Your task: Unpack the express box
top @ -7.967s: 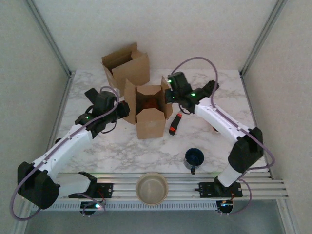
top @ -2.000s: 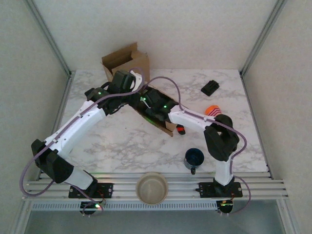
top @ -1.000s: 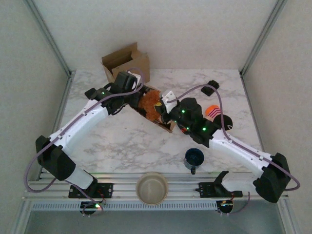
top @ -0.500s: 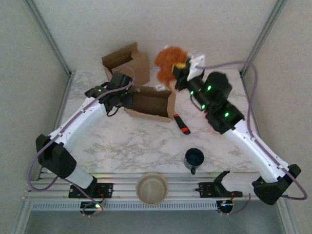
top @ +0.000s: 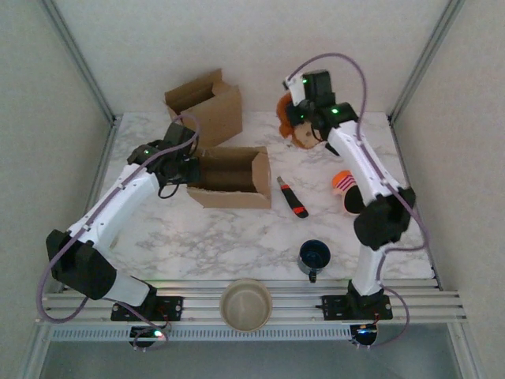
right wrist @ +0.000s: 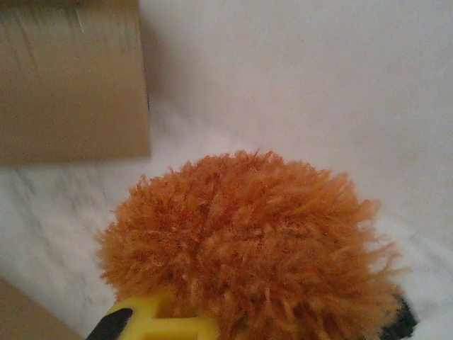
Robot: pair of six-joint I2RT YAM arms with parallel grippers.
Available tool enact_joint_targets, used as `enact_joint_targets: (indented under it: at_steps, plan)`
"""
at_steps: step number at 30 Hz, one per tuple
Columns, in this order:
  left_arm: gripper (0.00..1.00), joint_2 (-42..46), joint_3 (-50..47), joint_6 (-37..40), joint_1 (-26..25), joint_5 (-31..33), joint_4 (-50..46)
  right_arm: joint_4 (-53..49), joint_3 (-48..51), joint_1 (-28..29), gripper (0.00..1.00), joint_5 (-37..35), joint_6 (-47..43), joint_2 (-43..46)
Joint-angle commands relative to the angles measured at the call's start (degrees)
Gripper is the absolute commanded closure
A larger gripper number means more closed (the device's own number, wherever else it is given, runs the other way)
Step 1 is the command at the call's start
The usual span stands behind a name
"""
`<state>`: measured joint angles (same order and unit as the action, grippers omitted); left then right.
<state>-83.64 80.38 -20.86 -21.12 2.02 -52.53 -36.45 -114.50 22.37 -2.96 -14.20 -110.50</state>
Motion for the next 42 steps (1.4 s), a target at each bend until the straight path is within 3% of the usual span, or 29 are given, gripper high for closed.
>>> enact_joint_targets:
  at_steps: [1,10,21,24,28,30,32,35,36,39,42]
  plan:
    - [1.0,-0.8,-1.9,-1.7,1.9,-1.9,-1.4,-5.0,-5.0,-1.5,1.0,2.4,-3.5,-4.7]
    - [0.93,-5.7,4.9,-1.7,3.8,-2.3,-3.4,-5.5,-12.3,-4.5,1.0,2.7,-2.7,-20.3]
    - [0.88,-11.8,18.6,-1.4,3.8,-3.0,-8.8,-2.1,-10.2,-5.3,1.0,3.6,0.6,-23.6]
    - [0.82,-12.0,19.7,-1.2,3.8,-3.8,-8.9,-2.0,-10.1,-5.4,0.98,3.6,1.3,-23.7]
    - [0.66,-11.7,17.2,-1.4,3.8,-5.4,-6.7,-2.6,-10.5,-5.4,0.61,3.1,1.9,-23.9]
    - [0.56,-11.4,16.0,-1.4,3.8,-5.7,-5.5,-3.0,-10.6,-5.4,0.48,2.9,2.2,-23.8]
    - [0.35,-11.4,16.3,-1.5,3.8,-5.3,-4.7,-3.4,-10.6,-5.4,0.39,2.6,2.6,-23.3]
    - [0.16,-11.4,19.4,-0.9,3.8,-5.1,-4.2,-4.0,-10.2,-5.5,0.28,2.3,3.1,-21.3]
    - [0.01,-11.5,21.3,-0.6,3.8,-4.8,-3.9,-4.2,-9.9,-5.5,0.23,2.1,3.2,-20.1]
    - [0.0,-10.7,26.7,0.8,3.8,-2.7,-2.8,-4.2,-7.5,-5.9,0.01,1.6,4.1,-14.7]
    - [0.0,-6.9,27.7,2.5,3.8,5.1,2.9,-1.3,-0.1,-6.7,0.01,-0.4,6.3,-5.2]
